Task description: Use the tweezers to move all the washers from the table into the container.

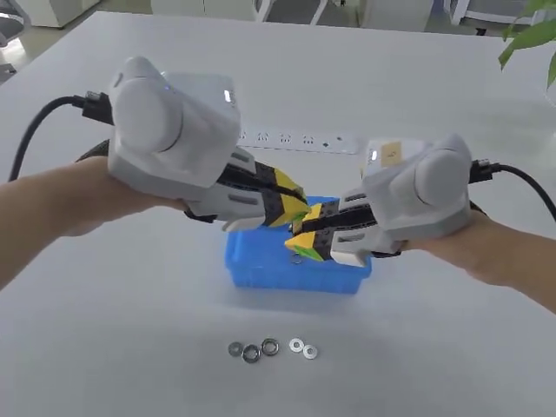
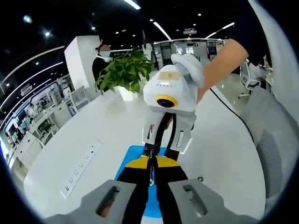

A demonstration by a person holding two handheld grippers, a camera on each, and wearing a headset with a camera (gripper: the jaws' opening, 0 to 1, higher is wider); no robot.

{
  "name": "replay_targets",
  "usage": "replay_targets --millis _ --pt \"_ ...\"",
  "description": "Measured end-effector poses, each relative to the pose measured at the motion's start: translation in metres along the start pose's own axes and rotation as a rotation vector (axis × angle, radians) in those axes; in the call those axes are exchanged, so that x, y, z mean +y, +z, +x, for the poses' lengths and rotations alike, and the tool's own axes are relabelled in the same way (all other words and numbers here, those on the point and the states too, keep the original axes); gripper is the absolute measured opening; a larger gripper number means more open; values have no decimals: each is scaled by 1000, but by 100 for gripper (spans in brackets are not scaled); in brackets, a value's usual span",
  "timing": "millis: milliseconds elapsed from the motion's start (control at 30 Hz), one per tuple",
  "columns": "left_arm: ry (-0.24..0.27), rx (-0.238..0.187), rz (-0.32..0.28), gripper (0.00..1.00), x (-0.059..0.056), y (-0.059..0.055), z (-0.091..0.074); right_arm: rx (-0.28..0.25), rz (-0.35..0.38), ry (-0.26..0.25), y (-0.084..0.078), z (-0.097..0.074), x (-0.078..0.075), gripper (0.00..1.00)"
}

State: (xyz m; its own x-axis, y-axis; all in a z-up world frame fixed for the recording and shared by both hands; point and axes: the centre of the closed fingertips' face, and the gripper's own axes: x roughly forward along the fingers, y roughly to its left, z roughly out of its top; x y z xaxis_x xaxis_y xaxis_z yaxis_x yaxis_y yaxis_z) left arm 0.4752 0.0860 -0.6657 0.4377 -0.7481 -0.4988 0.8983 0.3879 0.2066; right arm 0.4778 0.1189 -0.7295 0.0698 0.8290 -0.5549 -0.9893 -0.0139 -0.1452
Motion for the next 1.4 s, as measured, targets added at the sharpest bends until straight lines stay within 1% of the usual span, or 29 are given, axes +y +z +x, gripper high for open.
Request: replay_targets --millis 233,300,367,433,500,567,700,733,800,933,1000,1033,1067,1100,1133,1200,1233,1267,1300,1333,1367,1400 --pt "2 -4 10 6 -4 8 -6 -5 10 -5 7 -5 3 13" --pt "2 -4 15 6 -5 10 -7 0 8 -11 7 -5 4 17" --pt "3 -4 19 6 -6 12 -9 13 -6 -21 6 -7 4 19" --pt "5 -7 23 6 -7 15 -12 10 -7 -26 6 -10 5 21" --pt "5 -7 24 6 -9 17 -14 2 2 -39 6 -14 5 24" --pt "1 -3 30 6 -13 17 -15 0 9 -48 4 -18 7 26" --pt "-10 14 46 6 -23 15 -21 3 10 -78 -4 -30 17 30" --pt "-9 14 46 6 -26 14 -23 4 -14 -112 -8 -35 17 30" --pt "-13 15 42 6 -31 12 -26 -5 27 -143 -16 -44 21 30" --pt "-17 24 35 6 -43 6 -32 -9 81 -187 -27 -62 29 31" --pt "-18 30 15 6 -50 2 -35 -14 109 -190 -31 -69 36 32" --pt "-21 33 -2 6 -54 1 -36 -21 120 -183 -32 -71 40 34" --pt "-20 33 3 6 -60 -2 -36 -30 129 -172 -32 -72 45 36" --pt "-20 34 1 6 -63 -4 -36 -32 134 -173 -34 -74 50 38" --pt "-24 43 -11 6 -69 -8 -37 -29 140 -172 -36 -75 56 39" --pt "-24 51 -12 6 -77 -14 -37 -23 143 -162 -38 -75 66 41" --pt "-23 52 -13 6 -81 -16 -38 -20 143 -161 -39 -75 68 41" --pt "1 49 -11 6 -83 -16 -38 -11 140 -157 -40 -75 73 42" --pt "4 50 -15 6 -86 -16 -38 -9 141 -151 -40 -76 77 43" --pt "10 46 -3 6 -89 -15 -38 -13 143 -150 -38 -77 80 44" --pt "27 38 5 6 -91 -16 -38 -24 146 -156 -36 -79 84 44" --pt "33 37 0 6 -93 -17 -38 -32 149 -158 -34 -80 86 44"
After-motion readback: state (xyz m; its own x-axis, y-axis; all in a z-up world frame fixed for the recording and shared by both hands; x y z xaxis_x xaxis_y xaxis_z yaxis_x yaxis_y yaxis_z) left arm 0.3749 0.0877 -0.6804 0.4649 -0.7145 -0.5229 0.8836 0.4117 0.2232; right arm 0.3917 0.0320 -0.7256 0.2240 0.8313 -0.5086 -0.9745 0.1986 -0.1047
